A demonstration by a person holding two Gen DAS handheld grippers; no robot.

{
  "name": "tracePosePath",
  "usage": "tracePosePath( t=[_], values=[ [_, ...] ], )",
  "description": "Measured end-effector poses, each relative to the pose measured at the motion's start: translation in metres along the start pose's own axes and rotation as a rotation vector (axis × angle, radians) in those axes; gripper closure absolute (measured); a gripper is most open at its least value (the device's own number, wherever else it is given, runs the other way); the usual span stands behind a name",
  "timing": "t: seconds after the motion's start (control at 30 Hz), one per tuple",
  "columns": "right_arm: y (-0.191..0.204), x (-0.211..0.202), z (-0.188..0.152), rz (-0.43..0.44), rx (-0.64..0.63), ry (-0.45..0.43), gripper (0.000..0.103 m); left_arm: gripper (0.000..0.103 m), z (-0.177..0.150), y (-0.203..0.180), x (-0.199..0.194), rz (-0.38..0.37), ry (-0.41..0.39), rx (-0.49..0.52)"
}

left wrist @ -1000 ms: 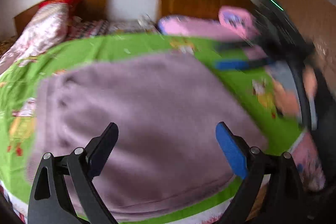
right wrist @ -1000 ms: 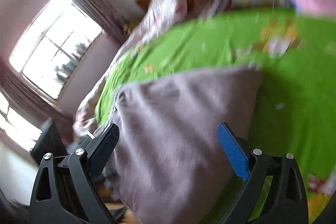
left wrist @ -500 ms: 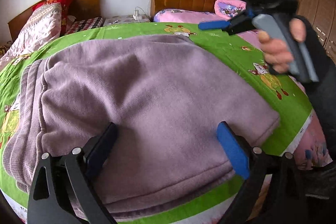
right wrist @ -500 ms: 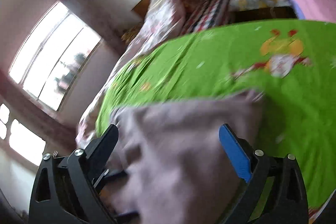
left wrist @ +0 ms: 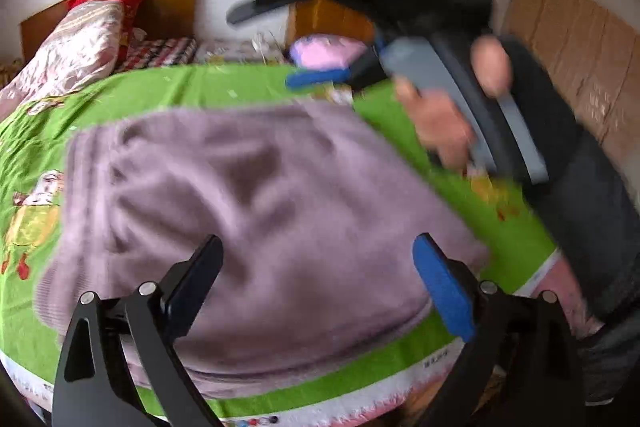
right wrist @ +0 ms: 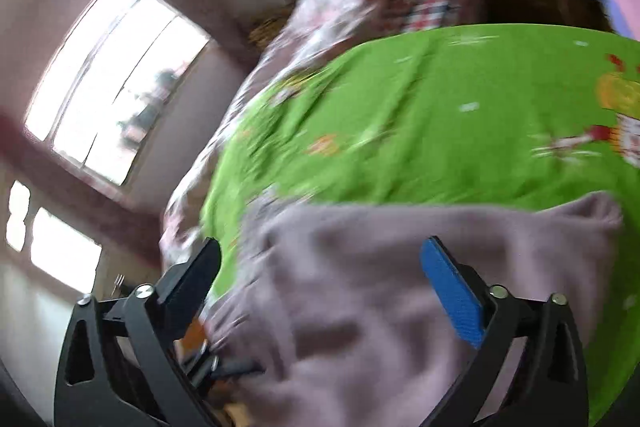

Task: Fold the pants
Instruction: 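Press the folded lilac bundle flat with both open tools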

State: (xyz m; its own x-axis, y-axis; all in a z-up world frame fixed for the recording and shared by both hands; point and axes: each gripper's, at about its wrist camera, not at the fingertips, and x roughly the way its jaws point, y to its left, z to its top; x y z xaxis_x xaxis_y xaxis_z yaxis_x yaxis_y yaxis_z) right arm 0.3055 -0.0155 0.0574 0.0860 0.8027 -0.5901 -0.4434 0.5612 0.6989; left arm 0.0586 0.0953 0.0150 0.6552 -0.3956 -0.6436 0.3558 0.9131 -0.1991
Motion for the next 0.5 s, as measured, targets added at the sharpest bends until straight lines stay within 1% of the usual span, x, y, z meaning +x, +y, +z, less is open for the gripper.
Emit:
tracePosePath(
  t=[0.03, 0.07, 0.1, 0.13, 0.17, 0.2, 0.23, 0.27, 0.3, 0.33, 0.43, 0.5],
  values=[
    [0.003, 0.009, 0.000, 0.016, 0.001, 0.025, 0.004, 0.007, 0.003, 0.006, -0.001, 0.021, -0.002, -0.007],
    [0.003, 0.025, 0.001, 0.019, 0.001, 0.074, 0.004, 0.007, 0.005, 0.020, 0.002, 0.070, 0.015, -0.029],
    [0.000, 0.034, -0.001, -0.005, 0.003, 0.104, 0.004, 0.007, 0.004, 0.030, 0.006, 0.100, 0.040, -0.058],
    [-0.008, 0.044, 0.002, -0.064, 0.008, 0.124, 0.004, 0.008, 0.001, 0.044, 0.010, 0.078, 0.077, -0.101],
    [-0.023, 0.055, 0.011, -0.163, 0.015, 0.124, 0.005, 0.009, -0.003, 0.052, 0.009, 0.033, 0.075, -0.120],
    [-0.031, 0.057, 0.019, -0.202, 0.038, 0.099, 0.007, 0.010, -0.006, 0.055, 0.006, 0.015, 0.058, -0.117],
    [-0.043, 0.052, 0.026, -0.184, 0.085, 0.055, 0.009, 0.016, -0.008, 0.056, 0.004, 0.019, 0.056, -0.114],
    [-0.050, 0.041, 0.032, -0.142, 0.145, -0.008, 0.009, 0.019, -0.009, 0.057, 0.002, 0.027, 0.055, -0.112],
    [-0.049, 0.030, 0.035, -0.135, 0.165, -0.057, 0.009, 0.019, -0.010, 0.057, 0.000, 0.025, 0.052, -0.116],
    [-0.042, 0.019, 0.035, -0.121, 0.148, -0.093, 0.007, 0.019, -0.010, 0.057, -0.001, 0.022, 0.048, -0.121],
    [-0.014, 0.007, 0.023, -0.054, 0.091, -0.086, 0.007, 0.018, -0.012, 0.055, -0.002, 0.021, 0.039, -0.121],
    [0.008, 0.008, 0.006, -0.020, 0.014, -0.020, 0.005, 0.017, -0.013, 0.054, -0.003, 0.024, 0.033, -0.115]
  ],
)
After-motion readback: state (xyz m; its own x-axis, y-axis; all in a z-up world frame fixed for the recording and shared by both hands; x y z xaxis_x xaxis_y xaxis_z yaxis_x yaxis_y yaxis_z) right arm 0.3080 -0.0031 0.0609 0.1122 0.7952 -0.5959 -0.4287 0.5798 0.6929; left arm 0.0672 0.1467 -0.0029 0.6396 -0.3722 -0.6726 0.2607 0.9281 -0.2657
